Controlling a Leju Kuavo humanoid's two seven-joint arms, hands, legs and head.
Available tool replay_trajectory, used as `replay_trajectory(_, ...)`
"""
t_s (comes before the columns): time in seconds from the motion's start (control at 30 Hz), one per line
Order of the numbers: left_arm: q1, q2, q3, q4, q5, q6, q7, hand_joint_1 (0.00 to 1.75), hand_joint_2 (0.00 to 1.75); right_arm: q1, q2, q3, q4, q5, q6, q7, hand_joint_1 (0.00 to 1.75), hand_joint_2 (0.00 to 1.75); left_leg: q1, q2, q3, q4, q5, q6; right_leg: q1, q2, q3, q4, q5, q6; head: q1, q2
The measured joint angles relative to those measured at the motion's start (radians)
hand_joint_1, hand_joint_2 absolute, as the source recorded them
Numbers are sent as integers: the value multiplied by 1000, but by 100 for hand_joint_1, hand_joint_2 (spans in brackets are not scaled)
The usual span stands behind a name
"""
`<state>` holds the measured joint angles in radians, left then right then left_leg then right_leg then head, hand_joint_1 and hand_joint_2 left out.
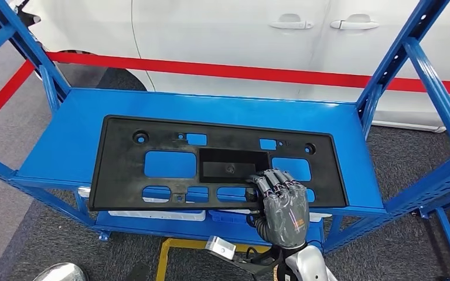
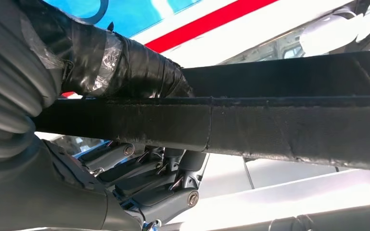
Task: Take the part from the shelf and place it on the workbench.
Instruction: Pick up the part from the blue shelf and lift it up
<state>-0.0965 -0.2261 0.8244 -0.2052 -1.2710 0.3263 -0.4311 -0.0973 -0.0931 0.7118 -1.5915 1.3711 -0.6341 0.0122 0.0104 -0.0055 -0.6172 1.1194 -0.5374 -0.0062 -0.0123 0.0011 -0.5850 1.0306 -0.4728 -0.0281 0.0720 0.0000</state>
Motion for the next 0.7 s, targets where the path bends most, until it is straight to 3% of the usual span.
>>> replay_trajectory(0.07,2,0,0,0,0,10,6,0,175,7,0,-2,0,-5,-3,2,175,175,1,0,-56,130,-62,-7,1,-2,-1,1,1,-4,0,0)
replay_trajectory(0.1,3,0,0,0,0,14,9,0,175,11,0,-3,0,-7,-4,2,175,175,1,0,-75,173,-74,-8,2,-2,-2,1,1,-5,0,0)
replay_trajectory(0.13,4,0,0,0,0,18,11,0,175,14,0,-4,0,-10,-5,2,175,175,1,0,-76,181,-66,-9,2,-1,-2,2,1,-5,0,0)
replay_trajectory(0.17,5,0,0,0,0,22,12,0,175,16,0,-5,0,-12,-6,2,175,175,1,0,-59,148,-39,-7,3,-1,-2,3,1,-5,0,0)
replay_trajectory(0.23,3,0,0,0,1,30,13,0,175,18,0,-7,0,-16,-9,1,175,175,0,0,10,12,27,2,4,1,-1,5,0,-3,0,0)
replay_trajectory(0.3,2,0,0,0,1,36,14,0,175,18,0,-10,0,-18,-12,1,175,175,-4,-1,54,-81,55,11,7,3,-5,8,2,3,0,0)
replay_trajectory(0.43,4,-2,0,0,2,44,18,0,175,23,0,-15,0,-22,-12,-5,175,175,-2,1,56,-107,68,30,8,4,-12,14,-2,24,0,0)
replay_trajectory(0.5,2,-3,1,0,2,49,18,0,175,24,0,-19,-1,-24,-12,-8,175,175,3,4,52,-116,80,43,7,3,-36,79,-58,33,1,0)
replay_trajectory(0.57,1,-4,1,0,1,51,19,0,175,26,0,-23,0,-27,-12,-9,175,175,2,6,41,-113,85,48,4,3,-79,201,-133,39,1,0)
replay_trajectory(0.6,2,-4,1,0,1,51,19,0,175,27,0,-24,0,-29,-12,-9,175,175,2,7,34,-110,88,48,2,3,-94,249,-152,42,1,0)
replay_trajectory(0.63,2,-4,1,0,1,51,19,0,175,28,0,-25,0,-30,-12,-9,175,175,2,8,27,-106,89,48,0,3,-95,267,-152,45,1,0)
replay_trajectory(0.67,2,-4,1,0,1,51,20,0,175,29,0,-25,0,-32,-12,-9,175,175,2,8,21,-101,91,46,-3,2,-77,247,-134,46,1,0)
replay_trajectory(0.7,2,-5,1,0,1,51,20,0,175,28,0,-26,0,-33,-12,-9,175,175,3,8,16,-97,92,45,-6,1,-41,192,-105,47,1,0)
